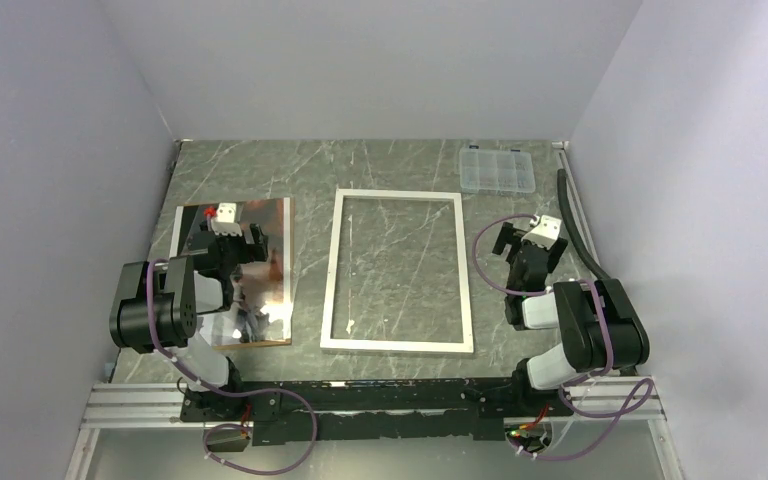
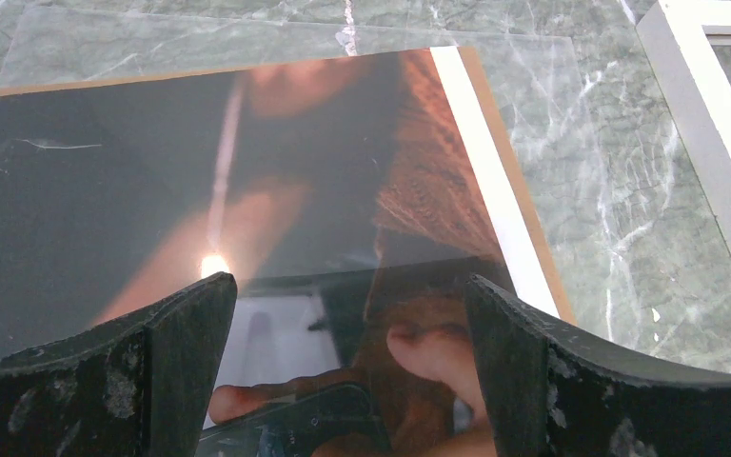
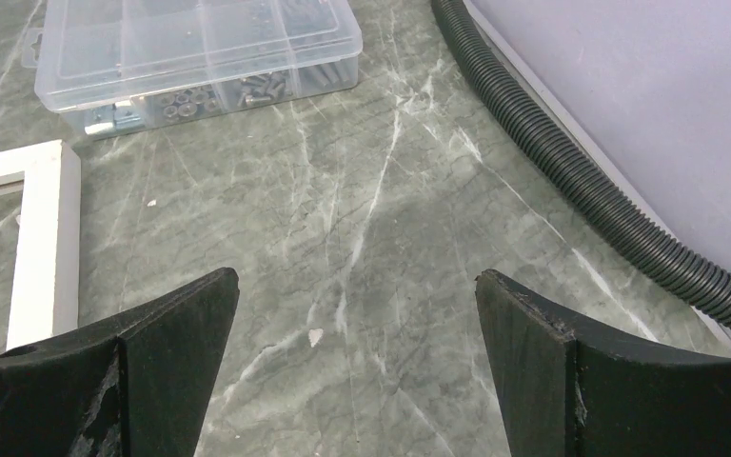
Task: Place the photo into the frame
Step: Turn over the photo frame at the center of the board.
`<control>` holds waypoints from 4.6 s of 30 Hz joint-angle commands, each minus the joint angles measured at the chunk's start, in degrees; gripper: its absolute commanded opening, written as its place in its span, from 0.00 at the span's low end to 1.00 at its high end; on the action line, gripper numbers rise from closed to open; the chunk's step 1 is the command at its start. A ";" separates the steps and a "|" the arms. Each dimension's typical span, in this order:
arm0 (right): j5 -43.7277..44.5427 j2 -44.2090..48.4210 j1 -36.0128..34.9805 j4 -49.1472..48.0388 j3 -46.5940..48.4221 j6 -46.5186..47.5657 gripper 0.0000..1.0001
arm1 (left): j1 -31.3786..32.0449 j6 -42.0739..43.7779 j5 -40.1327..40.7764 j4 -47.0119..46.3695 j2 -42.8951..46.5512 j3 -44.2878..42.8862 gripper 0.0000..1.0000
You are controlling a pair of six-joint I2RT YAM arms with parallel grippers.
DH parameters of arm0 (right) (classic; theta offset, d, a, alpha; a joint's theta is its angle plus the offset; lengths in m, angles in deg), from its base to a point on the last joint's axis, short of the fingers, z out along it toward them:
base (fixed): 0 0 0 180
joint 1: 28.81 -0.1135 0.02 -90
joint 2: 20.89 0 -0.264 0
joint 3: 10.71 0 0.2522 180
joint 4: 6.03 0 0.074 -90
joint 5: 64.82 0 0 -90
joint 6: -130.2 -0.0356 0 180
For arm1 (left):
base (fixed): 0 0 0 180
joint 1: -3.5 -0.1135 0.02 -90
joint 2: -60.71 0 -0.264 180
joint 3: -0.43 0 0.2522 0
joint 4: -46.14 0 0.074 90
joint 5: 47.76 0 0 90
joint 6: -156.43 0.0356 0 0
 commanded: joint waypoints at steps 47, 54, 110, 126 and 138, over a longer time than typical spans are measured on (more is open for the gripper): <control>-30.76 13.78 -13.14 68.35 43.73 -26.19 1.00 | -2.45 2.84 0.85 96.50 8.78 -54.39 0.95; -10.73 -6.02 -32.58 86.26 64.57 -22.53 1.00 | -3.05 3.35 0.88 98.50 8.47 -54.17 0.95; -2.16 -35.68 -55.40 96.83 96.74 -44.56 0.00 | -5.66 9.79 -2.29 109.11 9.46 -52.26 0.95; -19.75 -21.38 -54.26 88.78 98.00 -53.72 0.00 | -2.52 7.36 -8.17 109.26 12.01 -54.24 0.95; -38.14 -14.21 -48.03 64.95 84.59 -68.96 0.00 | 4.93 4.39 -7.39 109.25 17.53 -58.64 0.93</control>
